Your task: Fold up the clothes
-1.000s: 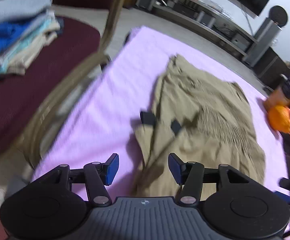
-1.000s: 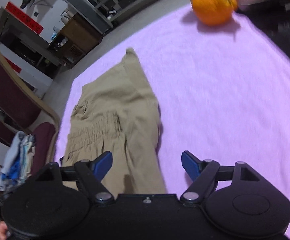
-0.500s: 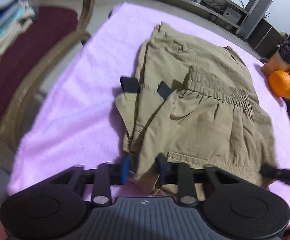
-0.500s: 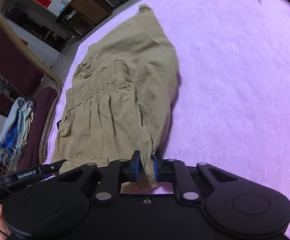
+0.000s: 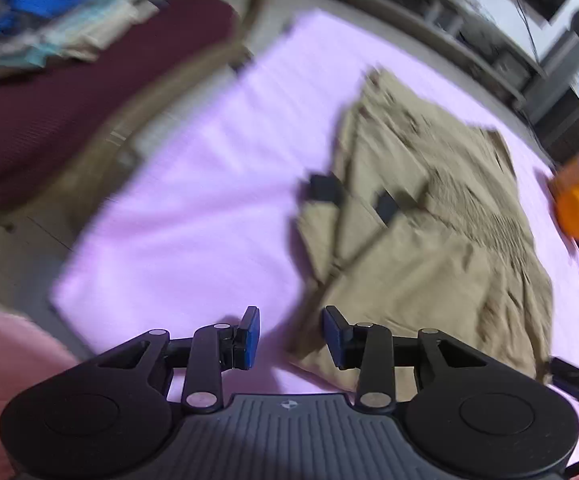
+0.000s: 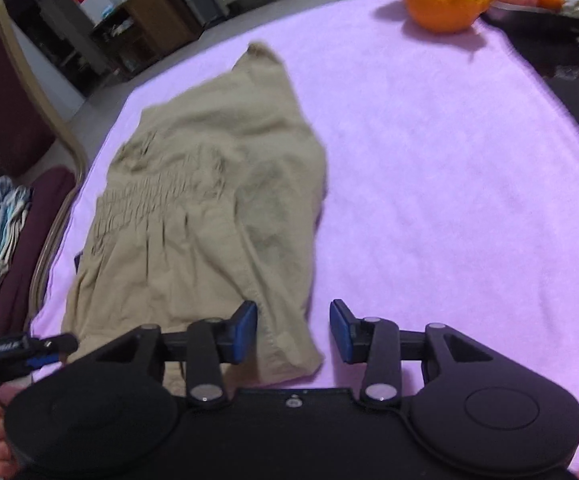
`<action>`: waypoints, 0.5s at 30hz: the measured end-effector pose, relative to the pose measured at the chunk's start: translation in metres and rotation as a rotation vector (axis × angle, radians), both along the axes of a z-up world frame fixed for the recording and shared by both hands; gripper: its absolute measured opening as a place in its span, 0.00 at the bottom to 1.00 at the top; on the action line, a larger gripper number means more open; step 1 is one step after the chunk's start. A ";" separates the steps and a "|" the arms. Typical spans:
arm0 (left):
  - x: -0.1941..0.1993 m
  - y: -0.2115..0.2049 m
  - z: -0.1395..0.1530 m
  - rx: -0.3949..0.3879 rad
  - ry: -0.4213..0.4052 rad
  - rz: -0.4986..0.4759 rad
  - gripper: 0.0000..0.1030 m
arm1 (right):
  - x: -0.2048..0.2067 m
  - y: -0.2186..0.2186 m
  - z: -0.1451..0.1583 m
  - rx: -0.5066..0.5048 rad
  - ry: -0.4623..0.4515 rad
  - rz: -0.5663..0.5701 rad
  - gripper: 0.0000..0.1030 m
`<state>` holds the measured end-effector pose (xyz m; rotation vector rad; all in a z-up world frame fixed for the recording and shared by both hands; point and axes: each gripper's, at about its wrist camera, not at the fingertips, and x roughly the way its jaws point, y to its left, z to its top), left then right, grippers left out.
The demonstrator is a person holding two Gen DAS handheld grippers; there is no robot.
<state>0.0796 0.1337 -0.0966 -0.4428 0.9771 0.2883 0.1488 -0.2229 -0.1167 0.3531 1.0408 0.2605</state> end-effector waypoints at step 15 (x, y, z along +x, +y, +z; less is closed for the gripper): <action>0.020 -0.030 -0.019 0.025 -0.006 -0.183 0.13 | 0.008 -0.012 -0.017 0.432 0.101 -0.050 0.16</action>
